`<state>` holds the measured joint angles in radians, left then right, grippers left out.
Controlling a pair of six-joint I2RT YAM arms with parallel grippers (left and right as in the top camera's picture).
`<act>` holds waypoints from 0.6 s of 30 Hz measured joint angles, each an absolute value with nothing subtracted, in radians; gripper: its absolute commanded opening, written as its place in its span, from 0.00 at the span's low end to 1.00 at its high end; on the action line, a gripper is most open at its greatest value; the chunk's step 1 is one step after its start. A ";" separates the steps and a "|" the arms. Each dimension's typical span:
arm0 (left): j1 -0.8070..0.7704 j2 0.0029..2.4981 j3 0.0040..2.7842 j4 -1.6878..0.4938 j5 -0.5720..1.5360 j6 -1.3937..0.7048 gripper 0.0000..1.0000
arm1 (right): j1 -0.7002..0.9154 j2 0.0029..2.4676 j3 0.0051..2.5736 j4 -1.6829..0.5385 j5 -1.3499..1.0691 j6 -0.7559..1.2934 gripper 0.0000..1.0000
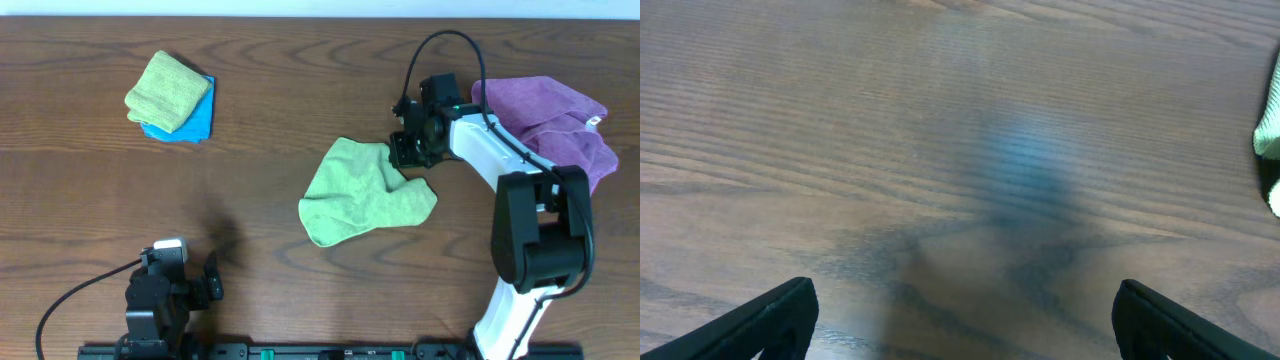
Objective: Fold the cloth
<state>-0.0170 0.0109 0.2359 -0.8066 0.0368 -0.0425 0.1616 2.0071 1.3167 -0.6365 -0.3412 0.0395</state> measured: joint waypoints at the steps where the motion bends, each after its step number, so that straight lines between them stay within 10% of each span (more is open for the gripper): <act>1: -0.017 0.011 0.236 -0.807 0.037 -0.043 0.95 | 0.162 2.003 1.317 -0.616 -0.340 0.040 0.01; 13: -0.017 0.011 0.236 -0.807 0.037 -0.043 0.95 | 0.172 1.808 1.321 -0.308 -0.213 0.038 0.02; 18: -0.017 0.011 0.236 -0.806 0.037 -0.043 0.95 | 0.204 1.811 1.321 -0.207 -0.121 0.037 0.38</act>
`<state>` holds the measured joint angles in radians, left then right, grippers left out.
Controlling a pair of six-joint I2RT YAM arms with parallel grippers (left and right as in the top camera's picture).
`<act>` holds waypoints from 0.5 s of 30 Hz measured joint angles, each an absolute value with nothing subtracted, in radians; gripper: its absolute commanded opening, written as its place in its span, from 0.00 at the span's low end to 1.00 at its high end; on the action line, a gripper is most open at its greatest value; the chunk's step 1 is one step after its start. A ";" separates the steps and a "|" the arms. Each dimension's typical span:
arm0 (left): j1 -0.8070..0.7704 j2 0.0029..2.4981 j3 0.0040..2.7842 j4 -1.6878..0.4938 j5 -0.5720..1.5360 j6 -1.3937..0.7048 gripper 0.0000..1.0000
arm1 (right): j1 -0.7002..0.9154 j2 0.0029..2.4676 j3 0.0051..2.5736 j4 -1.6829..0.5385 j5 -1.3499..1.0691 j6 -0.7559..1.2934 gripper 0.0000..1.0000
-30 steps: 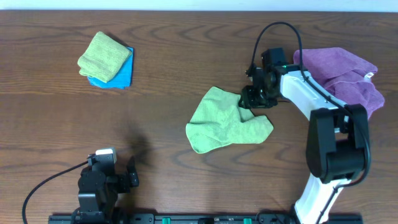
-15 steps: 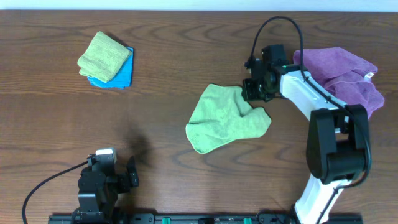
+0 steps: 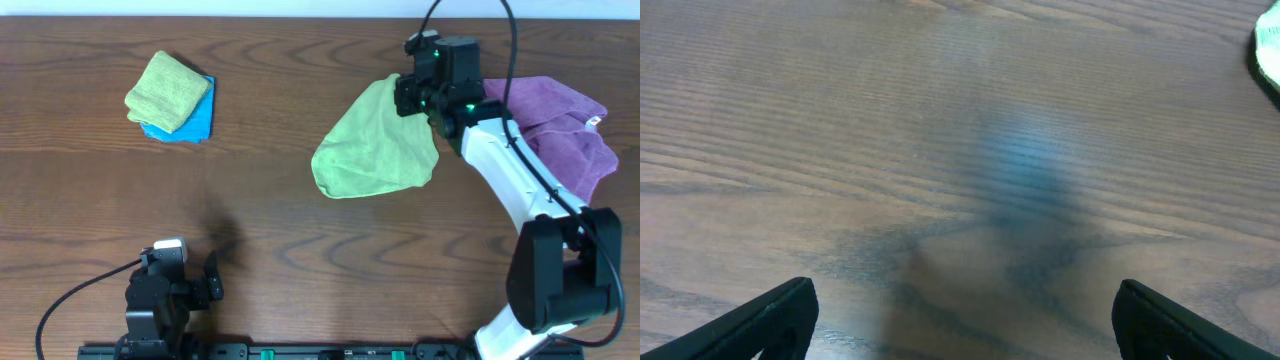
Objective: Fold the cloth
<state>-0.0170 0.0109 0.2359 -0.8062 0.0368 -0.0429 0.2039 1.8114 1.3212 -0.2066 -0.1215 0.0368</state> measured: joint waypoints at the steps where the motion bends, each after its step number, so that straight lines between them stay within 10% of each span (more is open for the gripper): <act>1: -0.017 0.011 0.236 -0.807 0.037 -0.043 0.95 | 0.212 1.811 1.321 -0.194 -0.088 0.033 0.44; 15: -0.017 0.011 0.236 -0.806 0.037 -0.043 0.95 | 0.241 1.784 1.320 -0.577 0.124 0.162 0.63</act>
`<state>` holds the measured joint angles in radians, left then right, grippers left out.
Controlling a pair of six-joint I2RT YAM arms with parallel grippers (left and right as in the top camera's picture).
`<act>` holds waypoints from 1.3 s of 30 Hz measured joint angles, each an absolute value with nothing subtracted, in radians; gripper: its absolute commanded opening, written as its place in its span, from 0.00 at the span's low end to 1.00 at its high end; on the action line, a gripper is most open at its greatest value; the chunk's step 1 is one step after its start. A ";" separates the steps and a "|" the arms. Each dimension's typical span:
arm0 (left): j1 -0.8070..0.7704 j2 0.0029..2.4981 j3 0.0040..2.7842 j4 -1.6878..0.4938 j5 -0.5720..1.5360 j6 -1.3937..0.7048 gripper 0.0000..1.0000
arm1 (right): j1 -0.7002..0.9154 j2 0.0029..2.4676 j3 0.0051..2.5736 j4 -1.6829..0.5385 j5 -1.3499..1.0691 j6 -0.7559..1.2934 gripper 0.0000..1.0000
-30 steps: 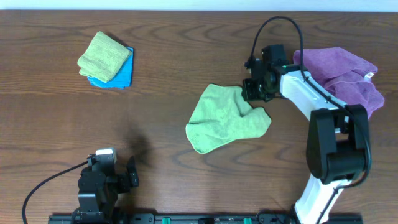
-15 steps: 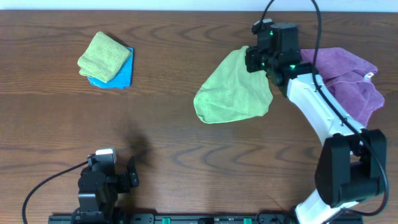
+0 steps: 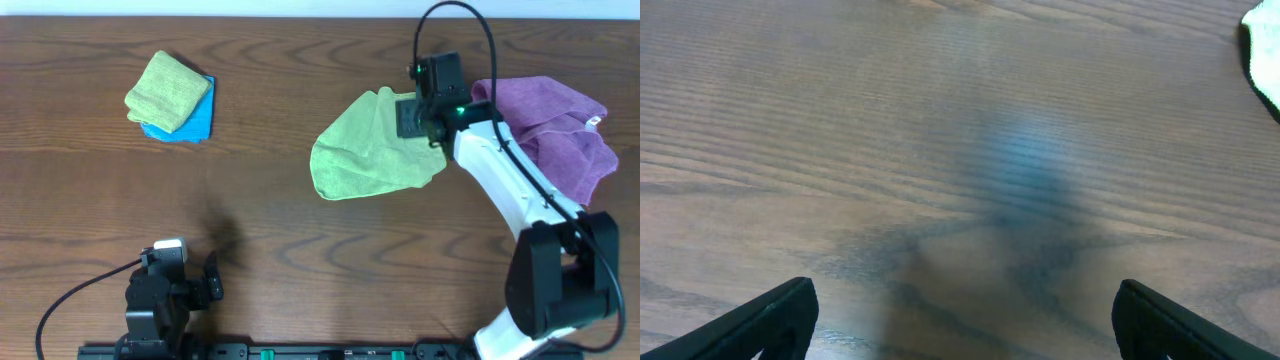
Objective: Fold the cloth
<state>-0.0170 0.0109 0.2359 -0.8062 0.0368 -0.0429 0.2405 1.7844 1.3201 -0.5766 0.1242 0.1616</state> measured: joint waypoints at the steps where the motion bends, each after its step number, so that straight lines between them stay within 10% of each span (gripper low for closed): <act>1: -0.017 0.011 0.236 -0.806 0.037 -0.043 0.95 | 0.239 1.773 1.320 -0.625 0.121 0.181 0.62; 11: -0.017 0.010 0.236 -0.807 0.037 -0.043 0.95 | 0.181 1.701 1.311 -0.971 0.056 0.278 0.54; 39: -0.017 0.010 0.236 -0.807 0.037 -0.043 0.95 | 0.165 1.734 1.028 -0.597 -0.080 0.339 0.46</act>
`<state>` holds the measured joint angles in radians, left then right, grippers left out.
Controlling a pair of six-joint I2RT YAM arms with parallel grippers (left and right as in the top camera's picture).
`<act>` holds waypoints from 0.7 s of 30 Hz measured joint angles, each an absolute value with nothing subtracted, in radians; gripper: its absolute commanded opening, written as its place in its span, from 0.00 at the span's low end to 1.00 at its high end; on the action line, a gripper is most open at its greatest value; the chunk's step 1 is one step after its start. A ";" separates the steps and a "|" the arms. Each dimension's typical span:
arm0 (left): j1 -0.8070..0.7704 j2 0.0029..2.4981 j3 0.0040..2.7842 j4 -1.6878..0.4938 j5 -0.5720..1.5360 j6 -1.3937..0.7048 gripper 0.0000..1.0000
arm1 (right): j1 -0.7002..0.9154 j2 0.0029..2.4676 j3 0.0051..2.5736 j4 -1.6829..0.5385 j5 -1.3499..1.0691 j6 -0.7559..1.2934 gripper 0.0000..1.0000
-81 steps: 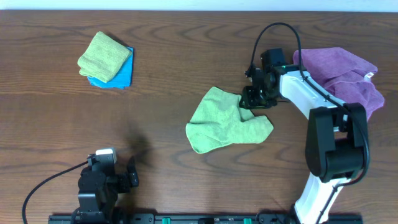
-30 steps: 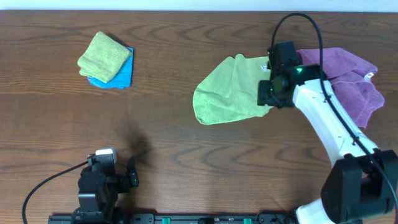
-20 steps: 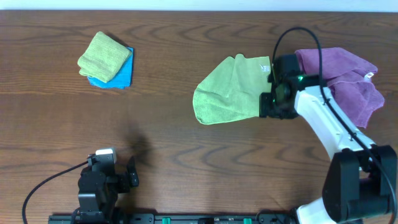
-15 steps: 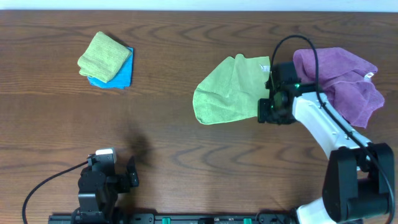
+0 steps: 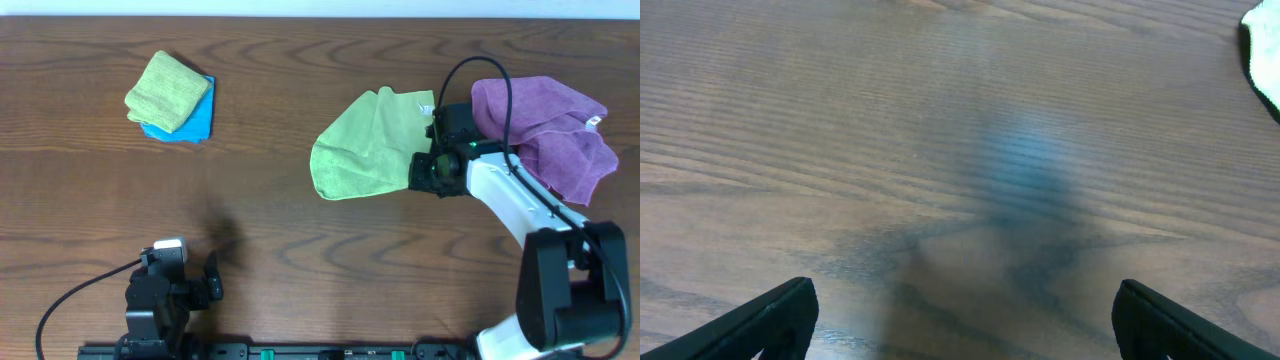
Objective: Fold the cloth
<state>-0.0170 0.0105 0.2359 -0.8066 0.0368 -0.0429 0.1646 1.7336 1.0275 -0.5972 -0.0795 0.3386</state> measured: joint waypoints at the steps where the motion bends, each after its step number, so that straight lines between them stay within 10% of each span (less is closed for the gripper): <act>1: -0.017 0.010 0.236 -0.807 0.037 -0.043 0.95 | 0.165 1.742 1.028 -0.593 -0.081 0.342 0.45; 9: -0.017 0.010 0.236 -0.807 0.037 -0.043 0.95 | 0.165 1.776 1.026 -0.525 -0.100 0.355 0.02; 21: -0.017 0.010 0.236 -0.807 0.037 -0.043 0.95 | 0.179 1.775 1.030 -0.374 -0.105 0.289 0.01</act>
